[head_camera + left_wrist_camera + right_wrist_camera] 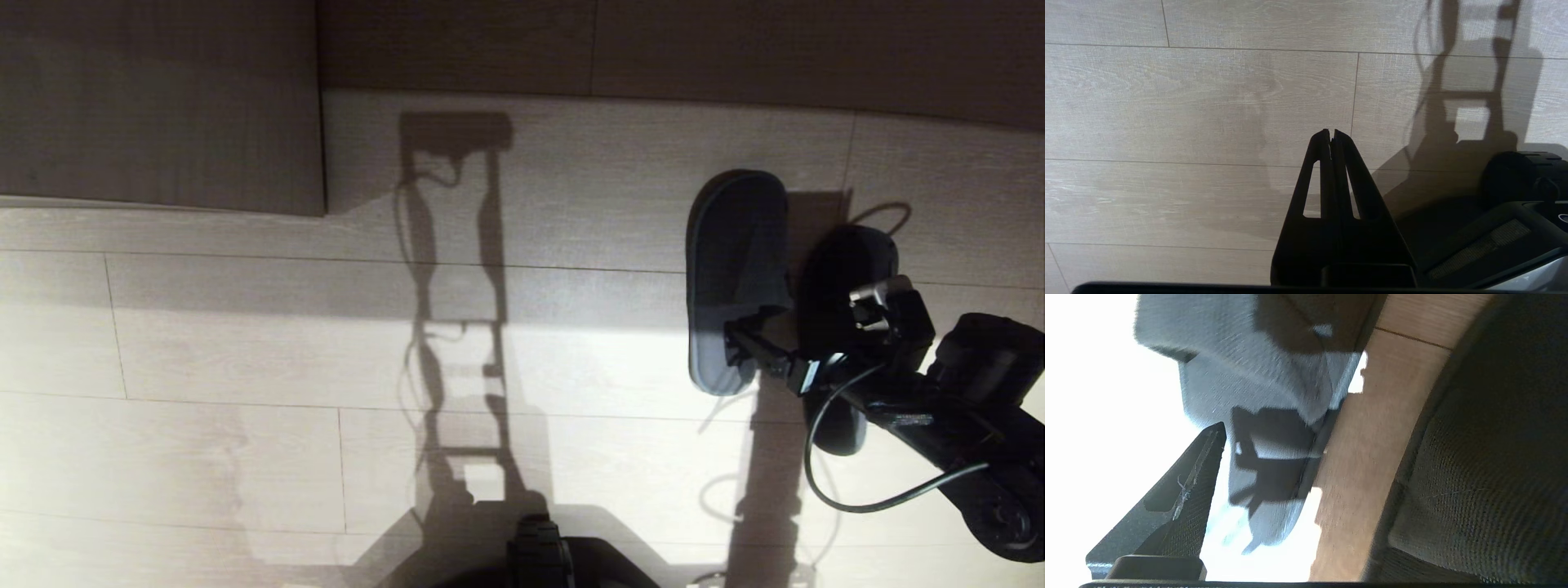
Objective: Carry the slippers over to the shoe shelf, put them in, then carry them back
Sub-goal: Place the slippers on the floor
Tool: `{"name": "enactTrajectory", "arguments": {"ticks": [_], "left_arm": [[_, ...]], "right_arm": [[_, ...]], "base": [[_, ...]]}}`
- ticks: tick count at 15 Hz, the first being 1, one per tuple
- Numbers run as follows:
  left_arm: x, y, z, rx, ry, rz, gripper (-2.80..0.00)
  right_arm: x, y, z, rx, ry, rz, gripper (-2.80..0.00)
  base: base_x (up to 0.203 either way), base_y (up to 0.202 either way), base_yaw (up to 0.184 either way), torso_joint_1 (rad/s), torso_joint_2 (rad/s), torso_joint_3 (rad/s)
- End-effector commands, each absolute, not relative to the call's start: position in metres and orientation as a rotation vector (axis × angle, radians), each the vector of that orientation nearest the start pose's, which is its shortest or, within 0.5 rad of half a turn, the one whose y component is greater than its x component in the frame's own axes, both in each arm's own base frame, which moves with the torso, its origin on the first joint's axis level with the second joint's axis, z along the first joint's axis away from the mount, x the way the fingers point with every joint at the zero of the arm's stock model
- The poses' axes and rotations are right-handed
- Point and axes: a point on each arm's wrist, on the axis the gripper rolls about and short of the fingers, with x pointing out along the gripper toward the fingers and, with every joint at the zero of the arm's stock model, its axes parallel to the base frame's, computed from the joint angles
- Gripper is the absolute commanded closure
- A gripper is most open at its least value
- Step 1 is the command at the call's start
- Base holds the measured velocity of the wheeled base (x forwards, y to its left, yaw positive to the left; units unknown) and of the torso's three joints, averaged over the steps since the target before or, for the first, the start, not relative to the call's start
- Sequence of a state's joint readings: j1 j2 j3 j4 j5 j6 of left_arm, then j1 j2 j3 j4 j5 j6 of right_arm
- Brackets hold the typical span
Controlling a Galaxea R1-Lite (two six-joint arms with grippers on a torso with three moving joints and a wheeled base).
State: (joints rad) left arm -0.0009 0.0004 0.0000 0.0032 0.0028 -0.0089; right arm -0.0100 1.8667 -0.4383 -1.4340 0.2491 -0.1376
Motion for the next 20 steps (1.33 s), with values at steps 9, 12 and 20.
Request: {"name": "enactTrajectory", "arguments": {"ticks": [9, 12, 20], "left_arm": [[-0.023, 0.000, 0.075, -0.009, 0.003, 0.003, 0.00], [-0.023, 0.000, 0.075, -0.009, 0.003, 0.002, 0.00], [-0.023, 0.000, 0.075, -0.009, 0.003, 0.002, 0.00]], "right_arm": [[0.269, -0.008, 0.120, -0.215, 0.035, 0.021, -2.80], [0.265, -0.007, 0.120, -0.266, 0.016, -0.045, -2.80], [0.273, 0.005, 0.130, -0.294, -0.034, -0.148, -2.80]], "base": [[0.000, 0.000, 0.000, 0.000, 0.00, 0.000], [0.000, 0.000, 0.000, 0.000, 0.00, 0.000], [0.000, 0.000, 0.000, 0.000, 0.00, 0.000]]}}
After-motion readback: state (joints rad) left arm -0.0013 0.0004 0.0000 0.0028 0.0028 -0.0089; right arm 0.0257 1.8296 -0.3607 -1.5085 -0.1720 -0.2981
